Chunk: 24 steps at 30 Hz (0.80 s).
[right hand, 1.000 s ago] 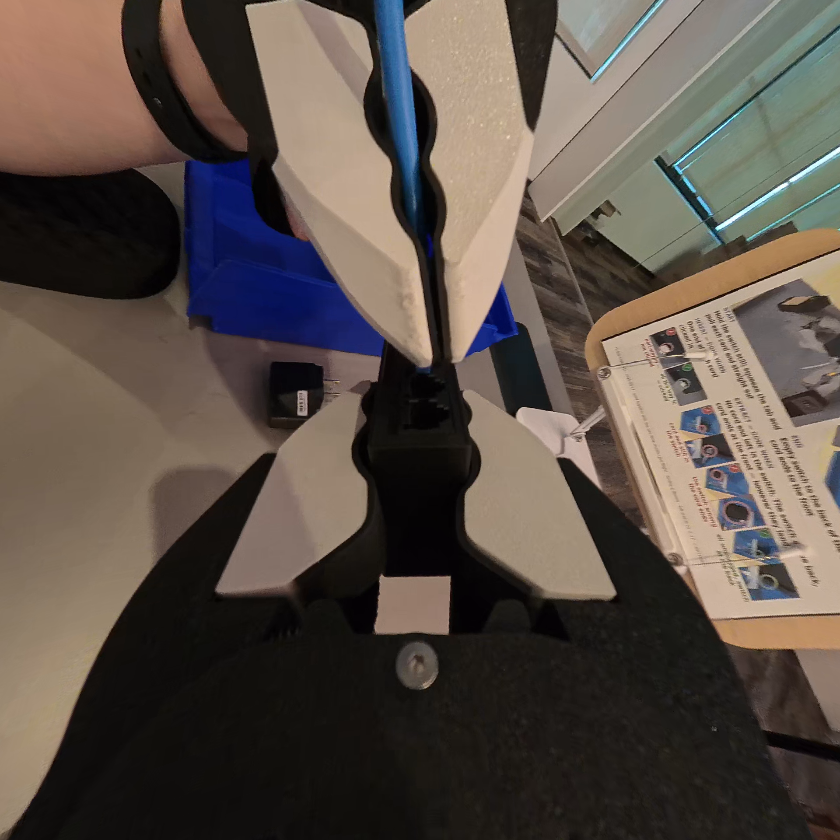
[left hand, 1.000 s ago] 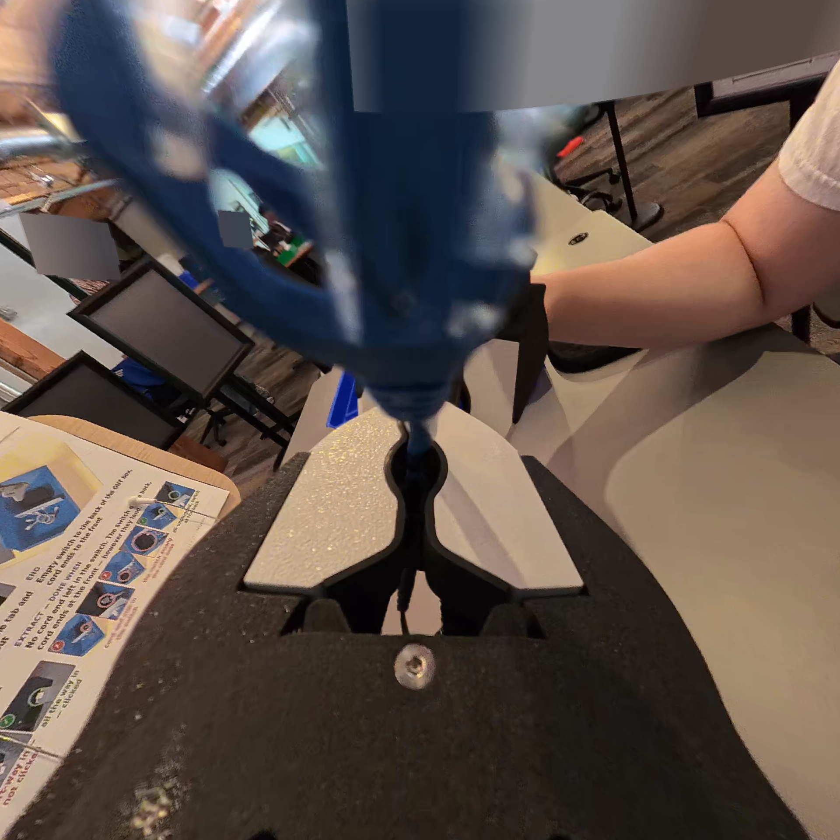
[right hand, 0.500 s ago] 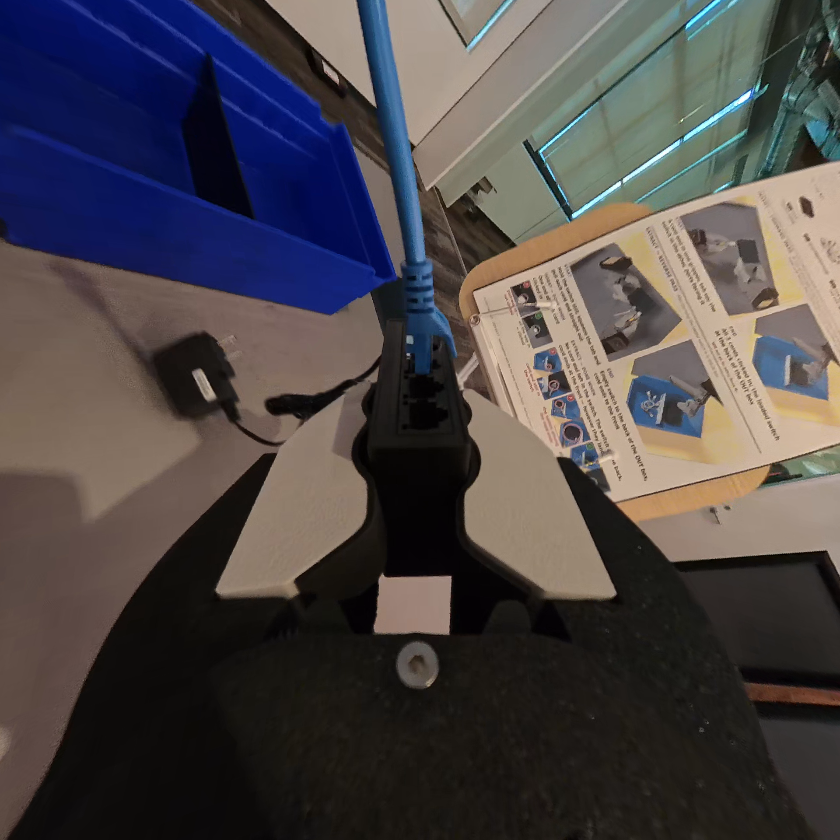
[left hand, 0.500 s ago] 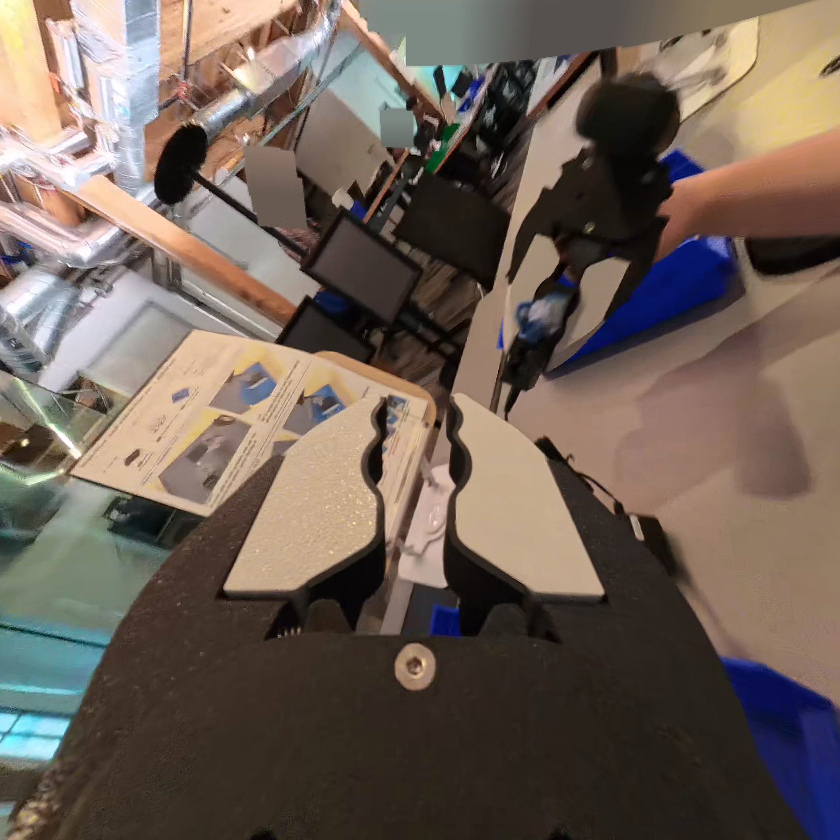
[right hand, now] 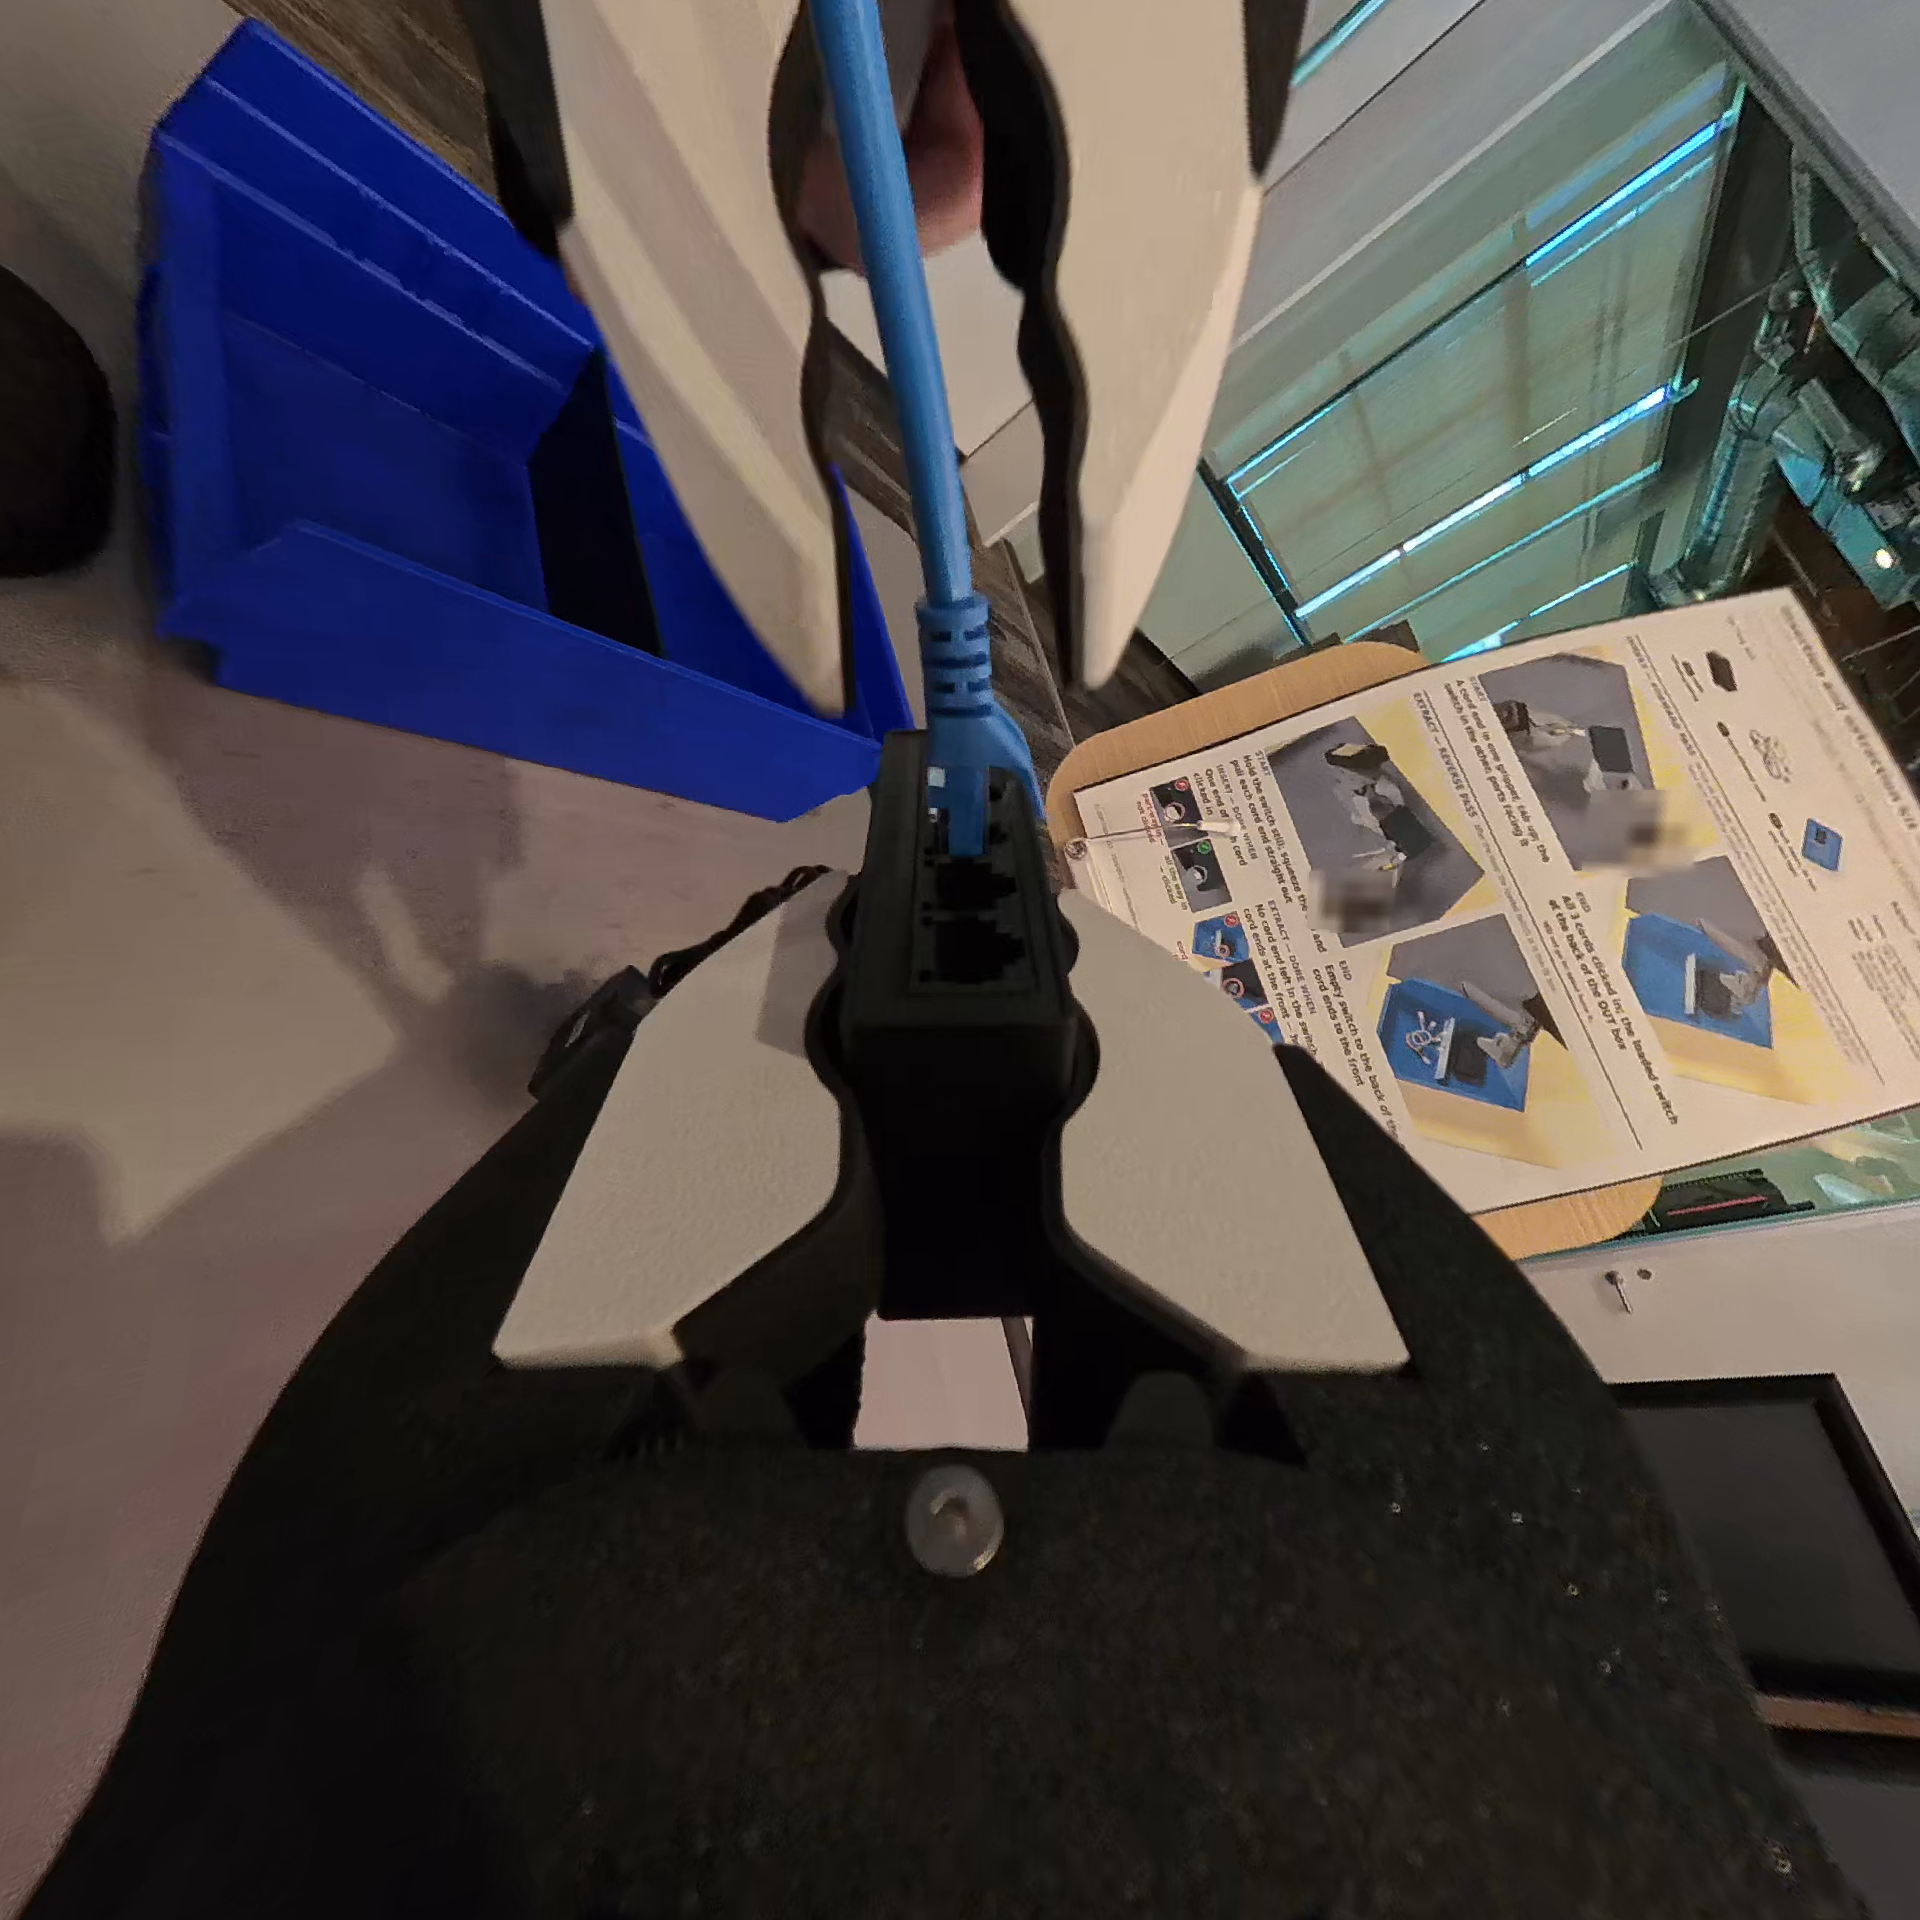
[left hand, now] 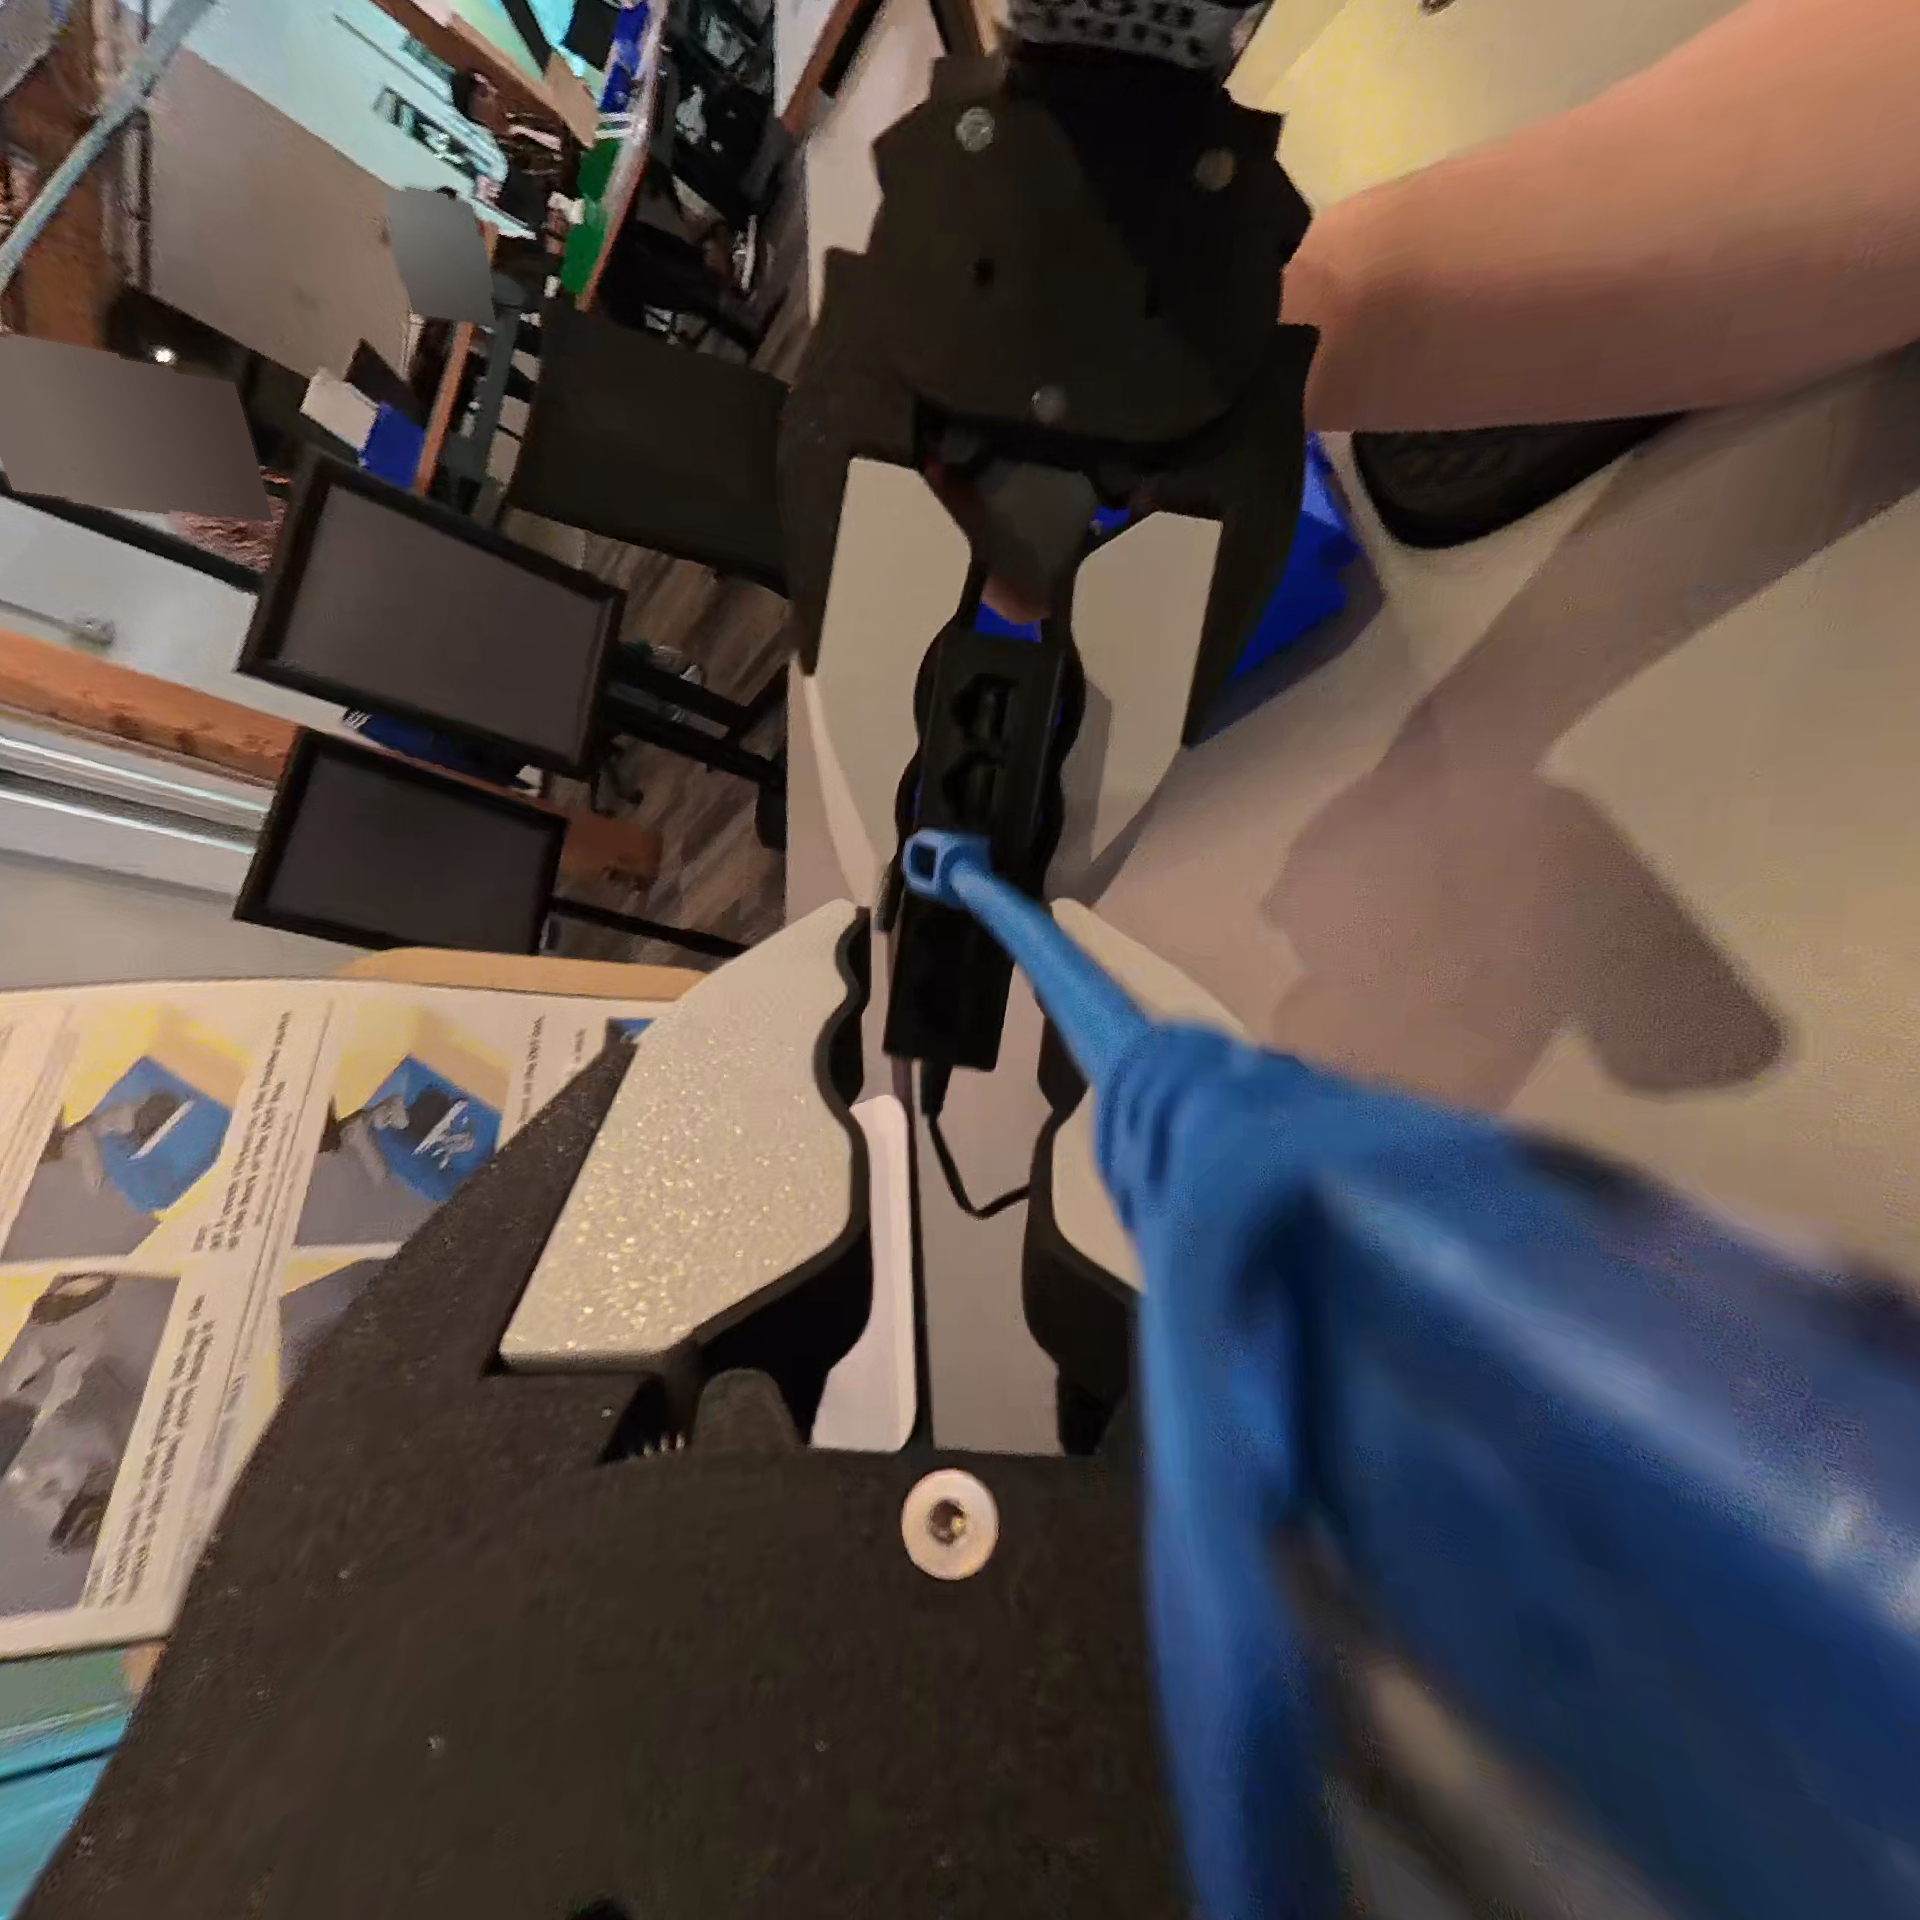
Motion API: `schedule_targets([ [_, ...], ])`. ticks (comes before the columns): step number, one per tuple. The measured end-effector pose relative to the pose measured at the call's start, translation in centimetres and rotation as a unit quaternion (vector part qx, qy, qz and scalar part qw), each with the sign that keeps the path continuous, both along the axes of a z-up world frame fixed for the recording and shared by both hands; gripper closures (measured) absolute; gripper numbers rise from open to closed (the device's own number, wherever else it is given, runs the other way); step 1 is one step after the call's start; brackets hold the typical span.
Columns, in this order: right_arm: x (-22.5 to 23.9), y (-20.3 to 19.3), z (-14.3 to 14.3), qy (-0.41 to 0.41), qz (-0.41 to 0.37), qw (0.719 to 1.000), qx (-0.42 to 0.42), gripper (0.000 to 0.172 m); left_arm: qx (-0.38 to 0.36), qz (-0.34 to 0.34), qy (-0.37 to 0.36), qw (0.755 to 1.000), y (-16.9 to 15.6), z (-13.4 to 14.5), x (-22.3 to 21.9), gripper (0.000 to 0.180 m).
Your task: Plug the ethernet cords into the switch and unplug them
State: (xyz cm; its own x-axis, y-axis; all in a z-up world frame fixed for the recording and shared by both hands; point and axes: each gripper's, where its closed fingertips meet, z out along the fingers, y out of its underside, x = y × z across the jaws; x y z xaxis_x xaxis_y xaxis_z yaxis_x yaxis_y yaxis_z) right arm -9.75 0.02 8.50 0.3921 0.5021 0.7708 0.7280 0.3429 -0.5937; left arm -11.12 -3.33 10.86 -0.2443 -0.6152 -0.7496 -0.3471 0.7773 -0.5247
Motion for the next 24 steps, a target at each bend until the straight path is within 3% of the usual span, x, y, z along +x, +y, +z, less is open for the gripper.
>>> schedule_targets([
  [5, -0.2, 0.1, -0.4, -0.008, 0.0, 1.0, -0.006, 0.142, -0.009, -0.037, 0.004, 0.999, -1.6, -0.3, 1.4, 0.168],
  [9, 0.0, 0.0, -0.3, -0.01, 0.007, 1.0, -0.003, 0.142, 0.0, -0.022, -0.006, 1.0, -0.9, 0.3, 1.4, 0.158],
  [15, 0.0, -0.1, -0.3, -0.015, 0.006, 1.0, 0.002, 0.142, -0.012, -0.03, 0.001, 0.999, -1.2, -0.1, 1.3, 0.165],
  [24, -0.4, -0.6, -0.6, -0.022, 0.033, 0.999, -0.003, 0.142, -0.028, -0.023, 0.021, 0.999, -0.9, -0.2, 0.9, 0.151],
])
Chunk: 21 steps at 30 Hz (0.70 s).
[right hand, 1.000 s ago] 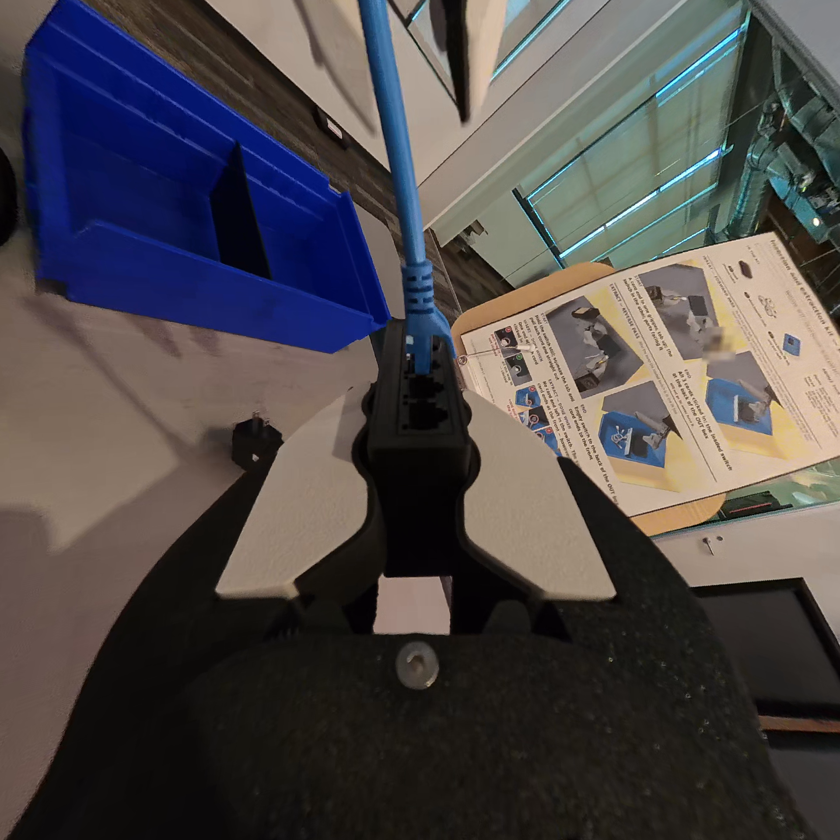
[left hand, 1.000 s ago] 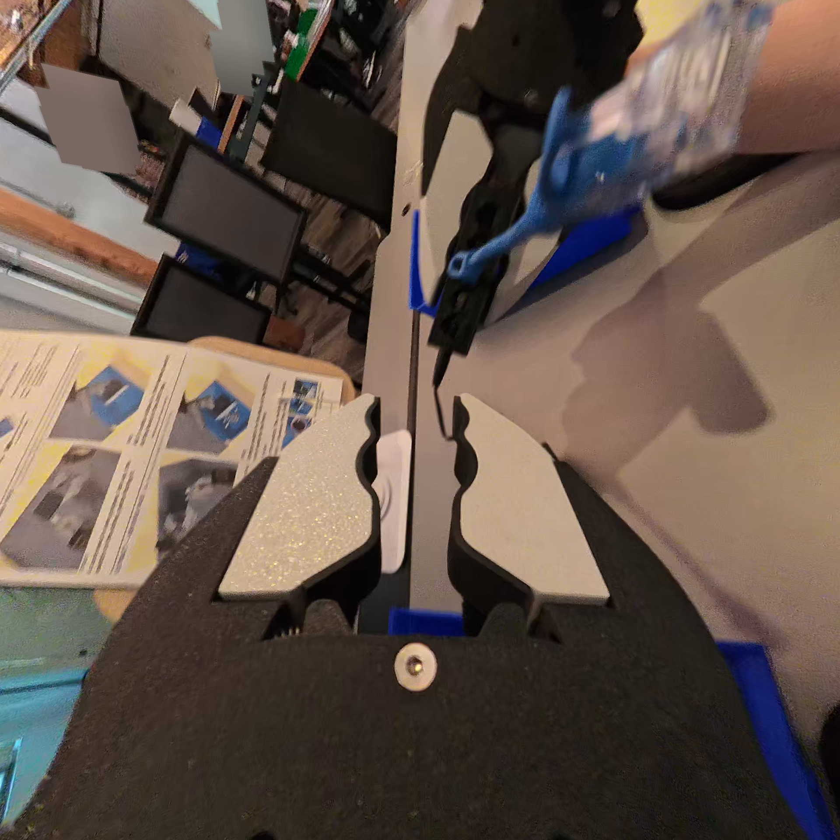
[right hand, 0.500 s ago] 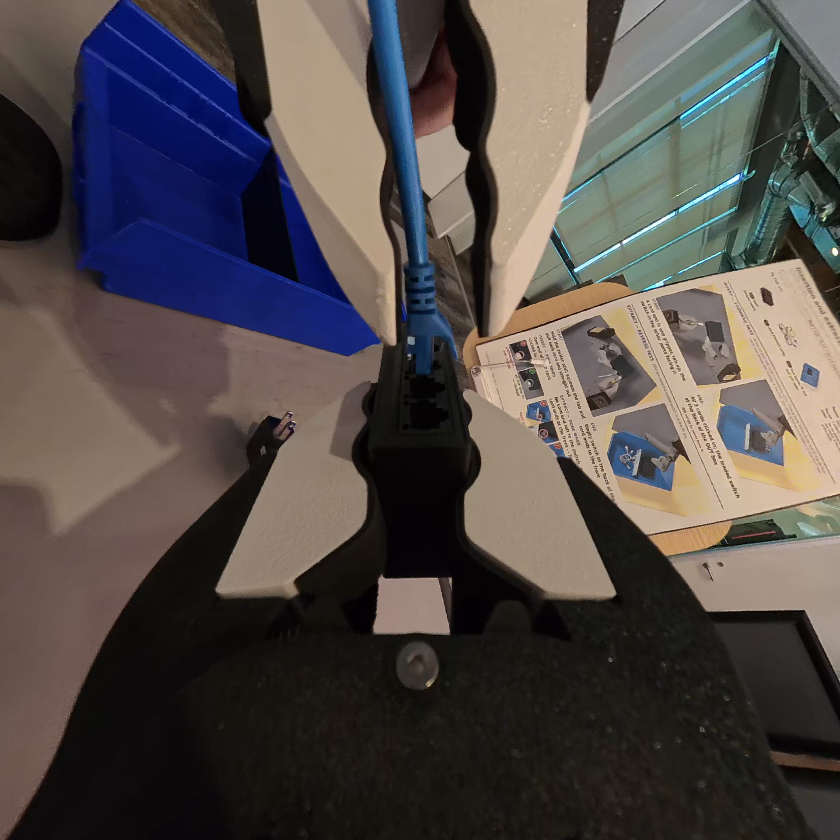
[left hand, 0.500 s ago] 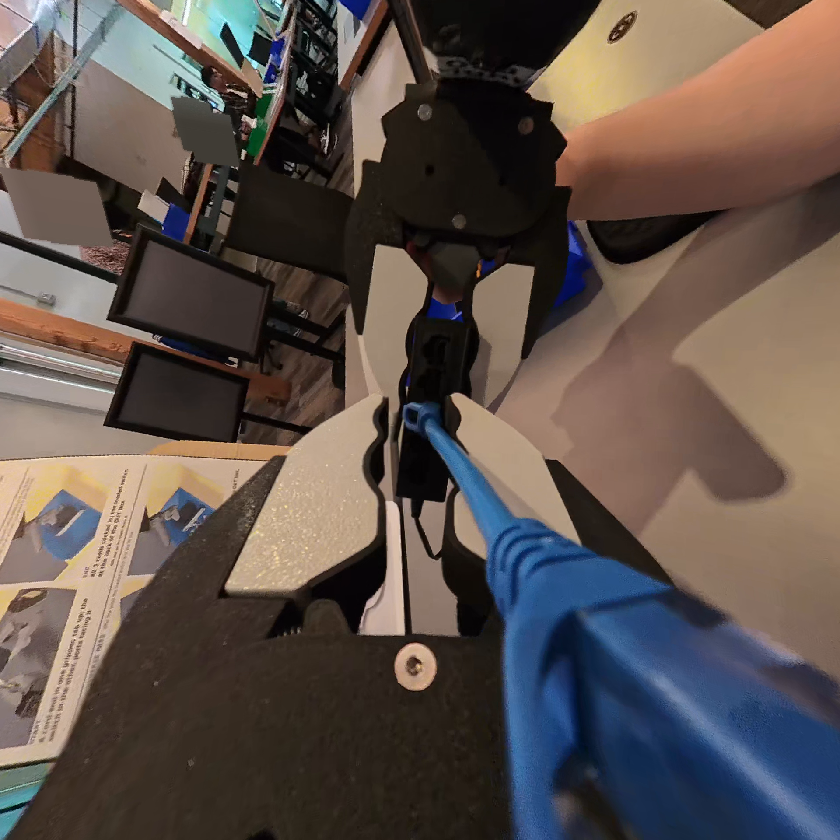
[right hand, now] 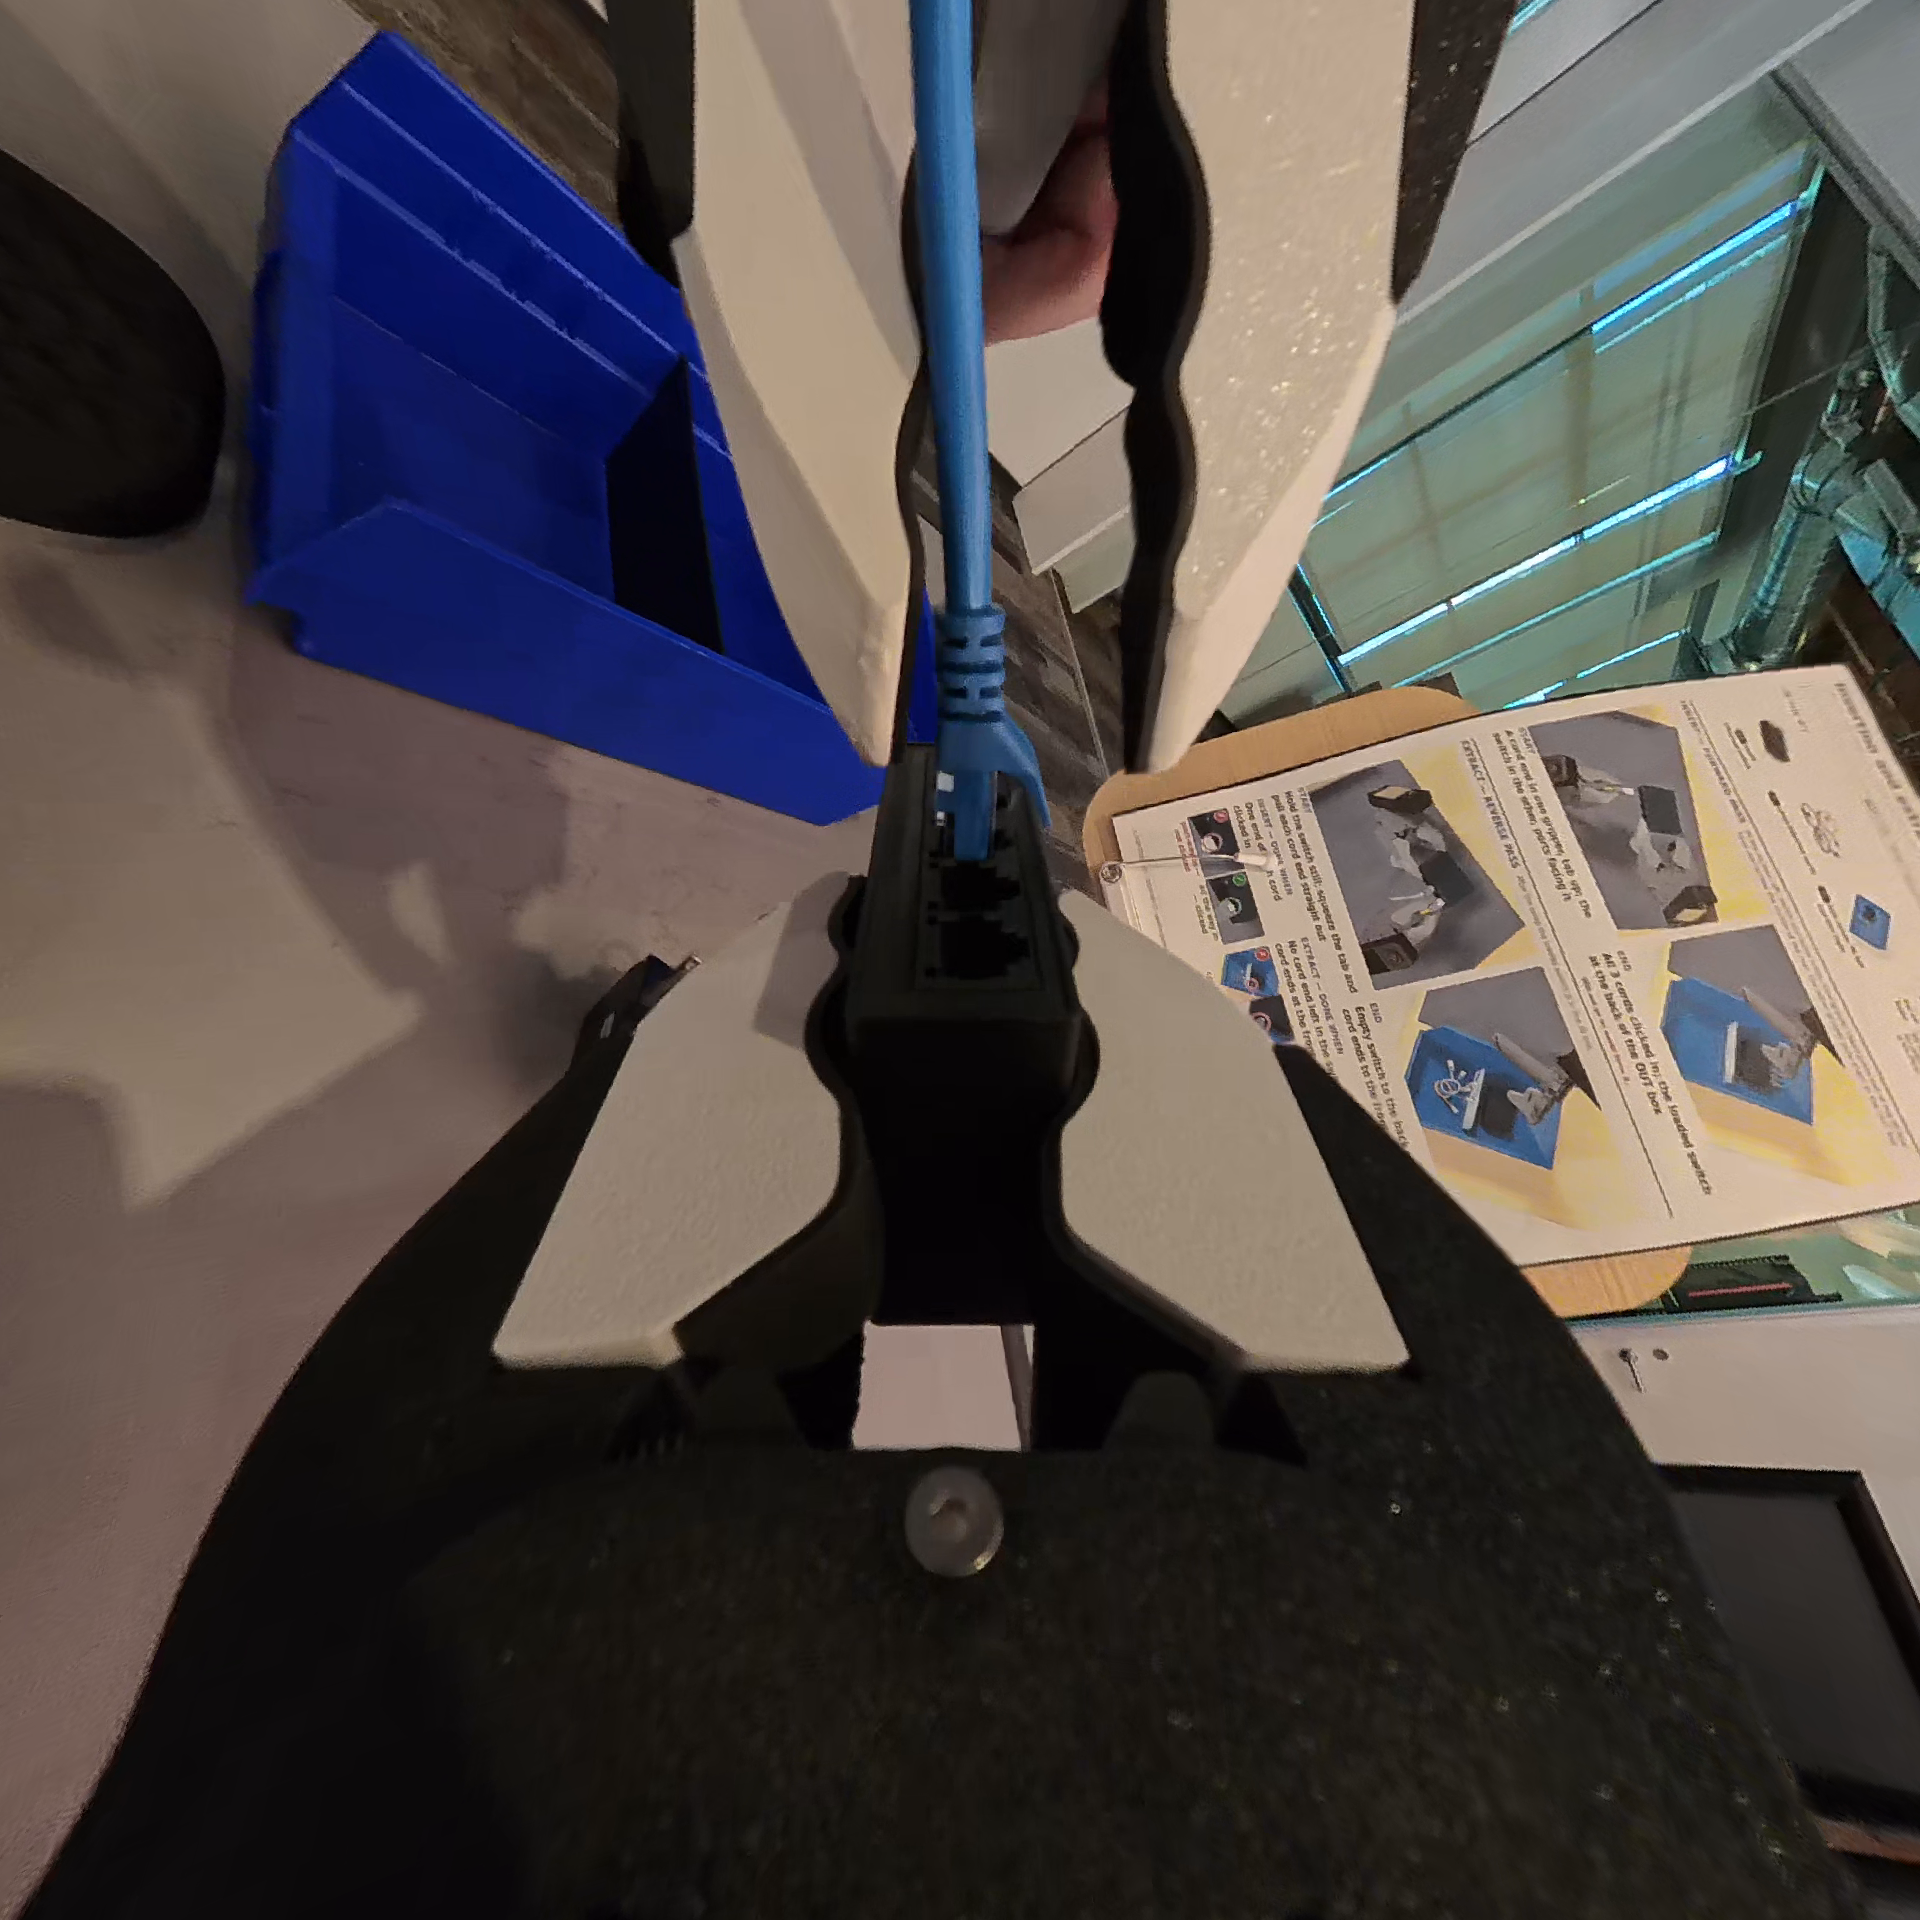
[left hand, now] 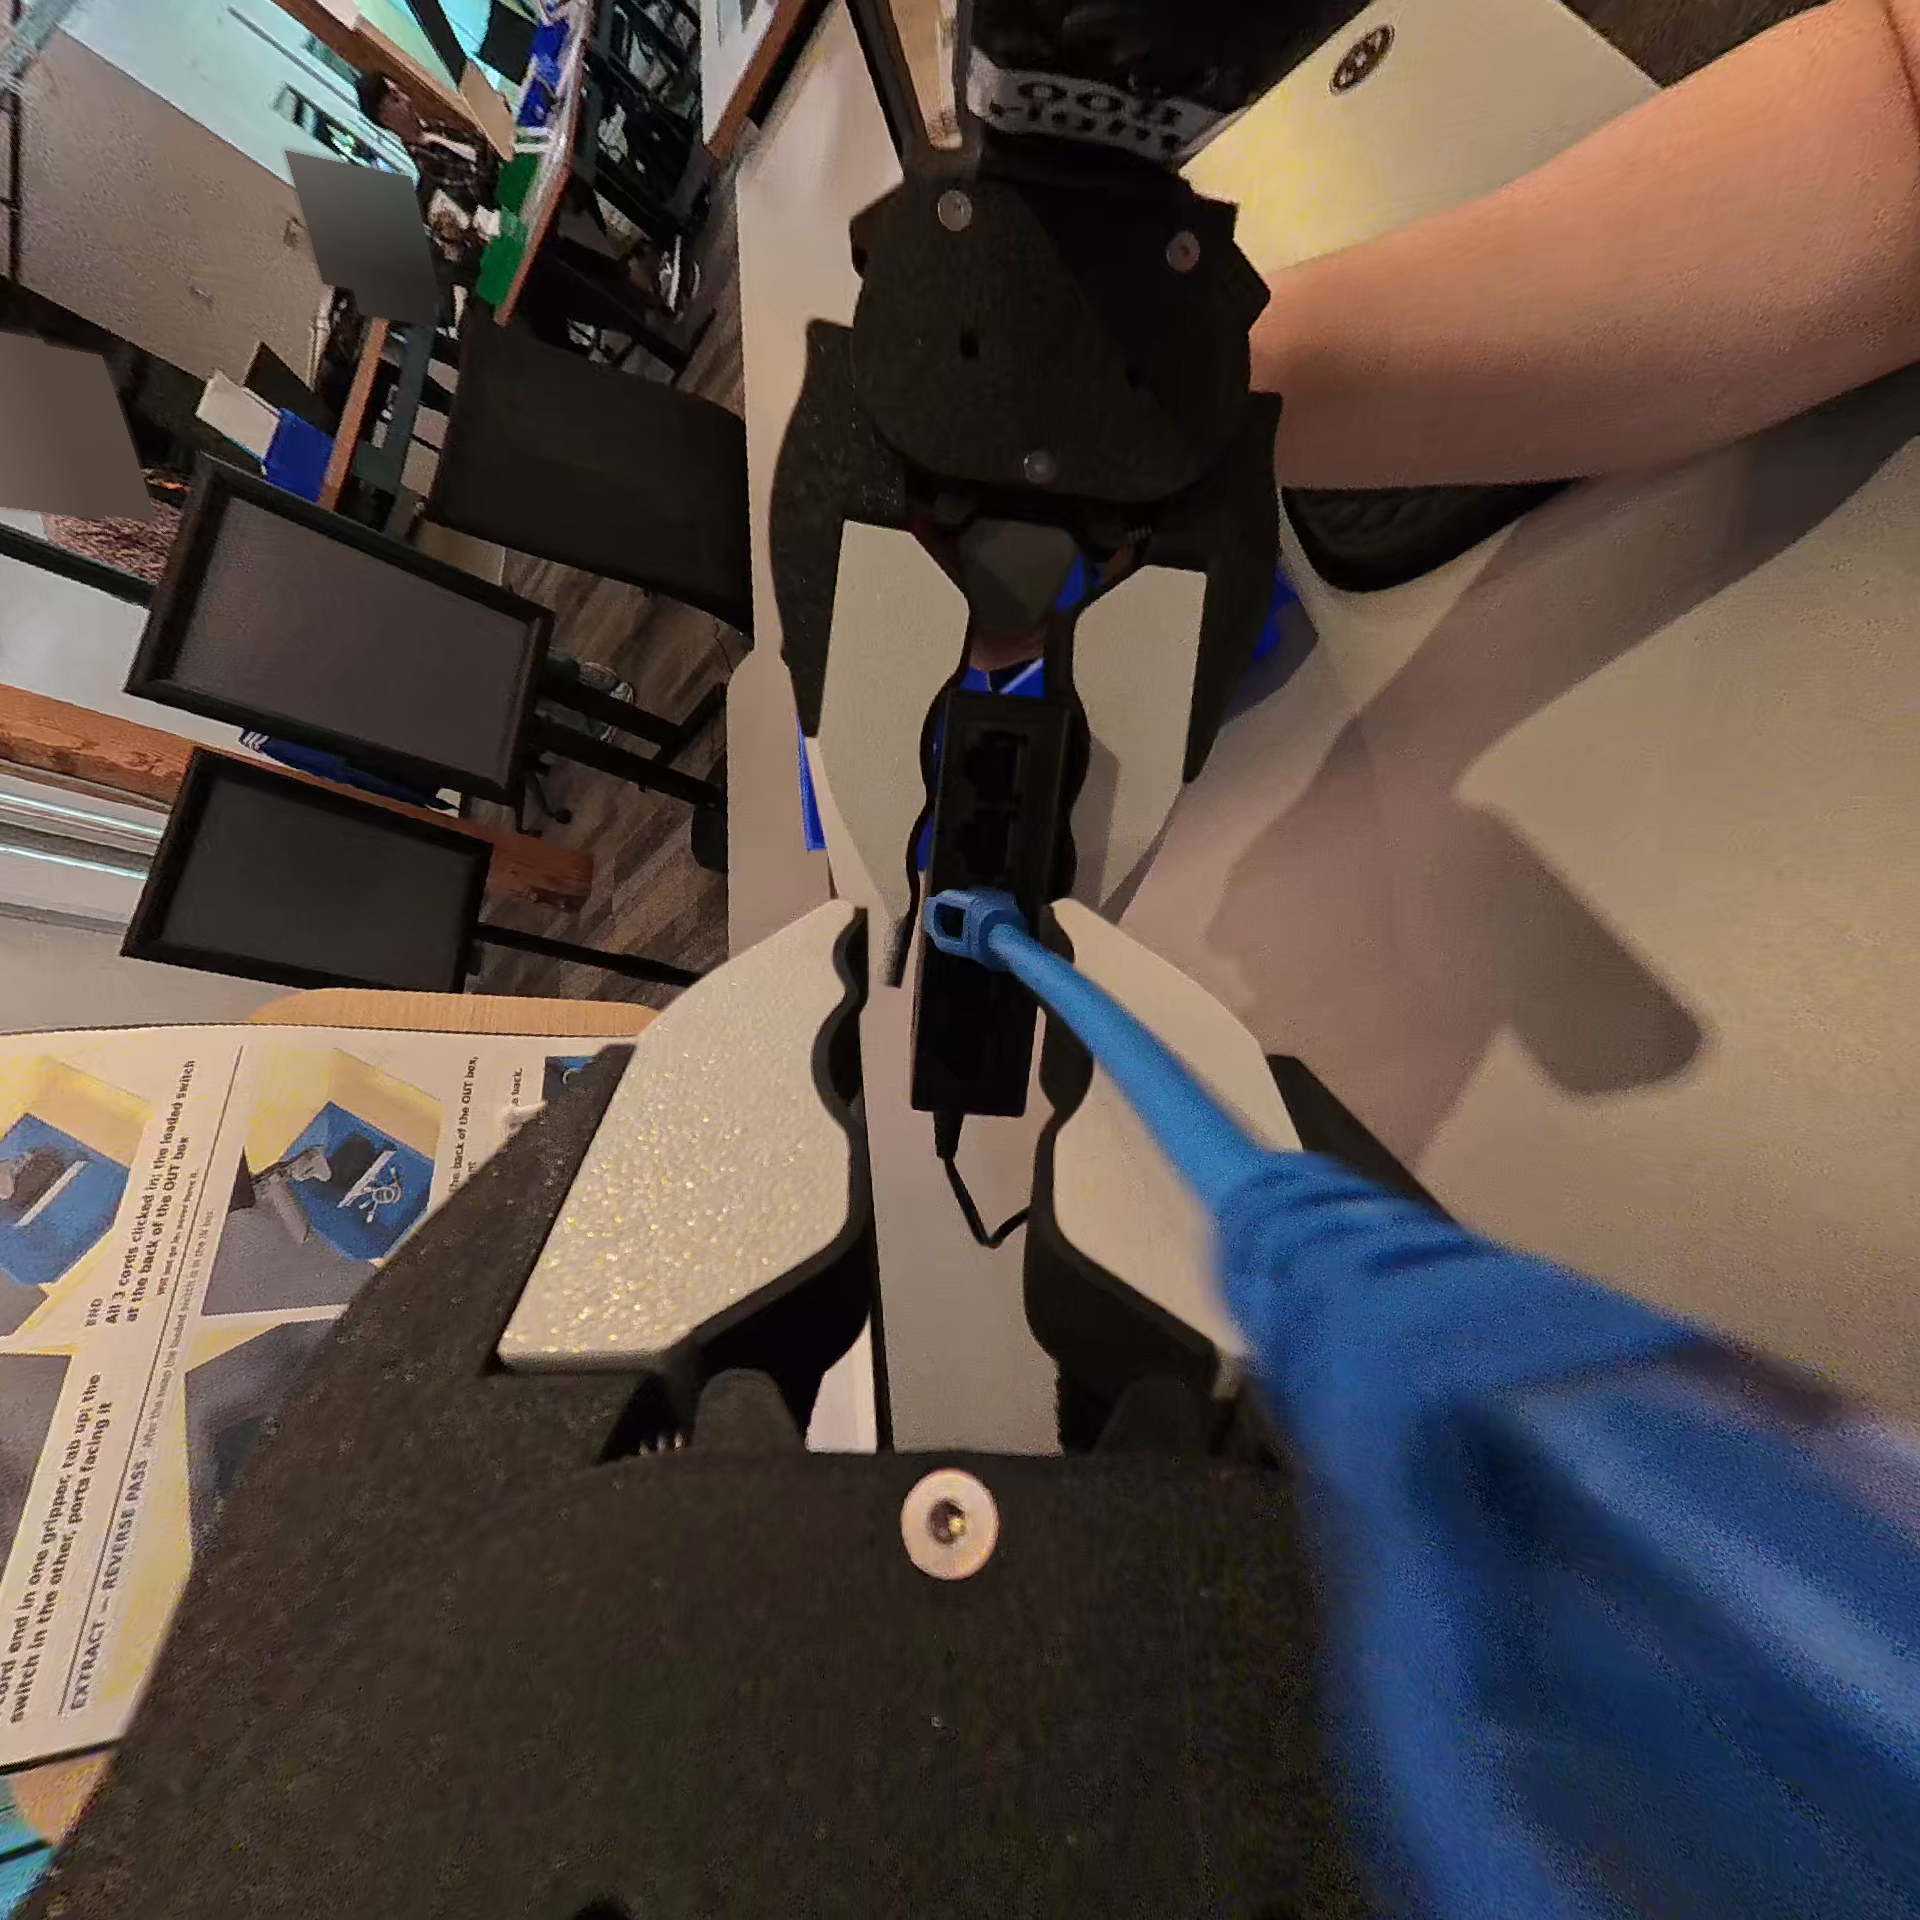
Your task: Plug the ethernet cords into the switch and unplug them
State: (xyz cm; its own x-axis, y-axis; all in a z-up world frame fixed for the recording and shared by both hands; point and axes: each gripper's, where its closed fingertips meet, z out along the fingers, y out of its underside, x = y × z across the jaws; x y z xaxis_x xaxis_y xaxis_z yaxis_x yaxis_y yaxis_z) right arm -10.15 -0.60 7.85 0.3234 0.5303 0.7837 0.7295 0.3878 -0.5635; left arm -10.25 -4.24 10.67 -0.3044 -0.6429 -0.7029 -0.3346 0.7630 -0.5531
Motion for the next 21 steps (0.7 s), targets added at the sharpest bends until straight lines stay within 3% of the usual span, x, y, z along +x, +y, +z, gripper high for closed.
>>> schedule_targets([
  [8, -1.1, -0.9, 0.2, 0.017, 0.031, 0.999, -0.015, 0.141, -0.017, -0.029, 0.025, 0.999, -0.9, -0.8, -0.5, 0.156],
  [21, -1.0, -0.5, -0.1, 0.012, 0.02, 1.0, -0.016, 0.142, -0.006, 0.0, 0.015, 1.0, -0.3, -0.8, 0.0, 0.165],
])
